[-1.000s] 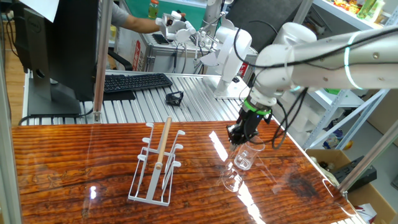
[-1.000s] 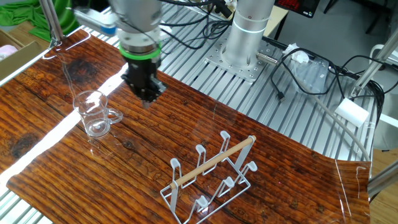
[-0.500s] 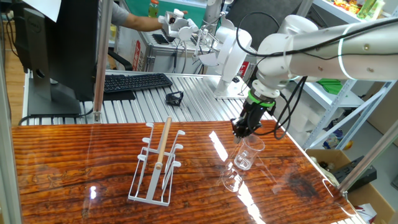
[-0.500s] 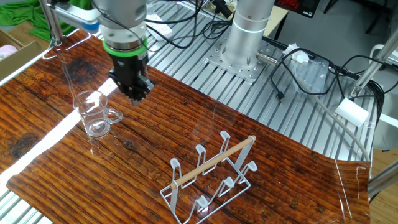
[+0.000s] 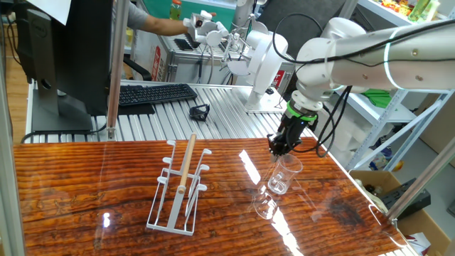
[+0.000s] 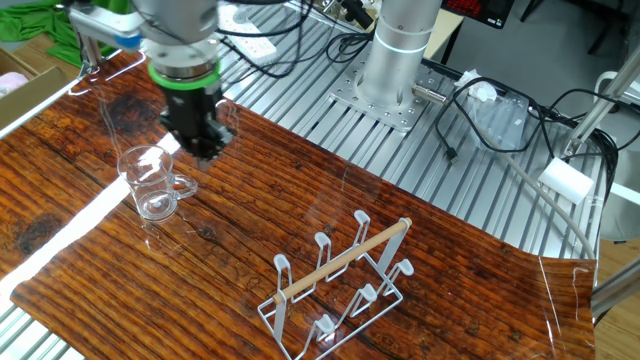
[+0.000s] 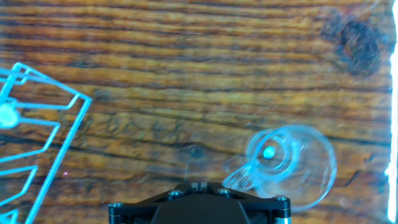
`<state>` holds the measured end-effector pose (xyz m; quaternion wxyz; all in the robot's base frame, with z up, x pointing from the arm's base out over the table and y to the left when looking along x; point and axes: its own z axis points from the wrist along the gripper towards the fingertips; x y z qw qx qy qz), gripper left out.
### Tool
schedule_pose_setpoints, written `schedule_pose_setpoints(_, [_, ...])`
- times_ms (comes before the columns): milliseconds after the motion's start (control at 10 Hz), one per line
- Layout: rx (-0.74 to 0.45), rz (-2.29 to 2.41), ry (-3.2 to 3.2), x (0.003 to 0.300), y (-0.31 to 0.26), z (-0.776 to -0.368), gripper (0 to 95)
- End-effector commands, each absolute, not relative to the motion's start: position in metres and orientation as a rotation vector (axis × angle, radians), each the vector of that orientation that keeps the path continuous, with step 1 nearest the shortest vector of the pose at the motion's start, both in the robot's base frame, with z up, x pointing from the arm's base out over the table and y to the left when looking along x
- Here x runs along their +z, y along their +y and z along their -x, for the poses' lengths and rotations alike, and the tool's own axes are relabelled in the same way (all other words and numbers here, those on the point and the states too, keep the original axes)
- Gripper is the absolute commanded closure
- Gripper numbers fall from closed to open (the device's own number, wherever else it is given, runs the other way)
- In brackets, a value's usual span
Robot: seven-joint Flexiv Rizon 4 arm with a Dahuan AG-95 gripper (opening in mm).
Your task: Put the cup on the cup rack
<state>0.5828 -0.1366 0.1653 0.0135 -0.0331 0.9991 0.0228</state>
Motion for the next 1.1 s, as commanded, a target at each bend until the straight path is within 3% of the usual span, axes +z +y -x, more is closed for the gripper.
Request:
schedule_pose_setpoints(100, [0.074, 0.106, 3.118, 0.168, -0.149, -0.593, 95.0])
schedule_pose_setpoints(300, [0.08, 0.135, 3.129, 0.169, -0.161, -0.598, 95.0])
schedule_pose_setpoints(700, [0.101, 0.131, 3.089, 0.135, -0.175, -0.59, 95.0])
schedule_pose_setpoints(1100, [0.106, 0.1, 3.098, 0.132, -0.178, -0.587, 95.0])
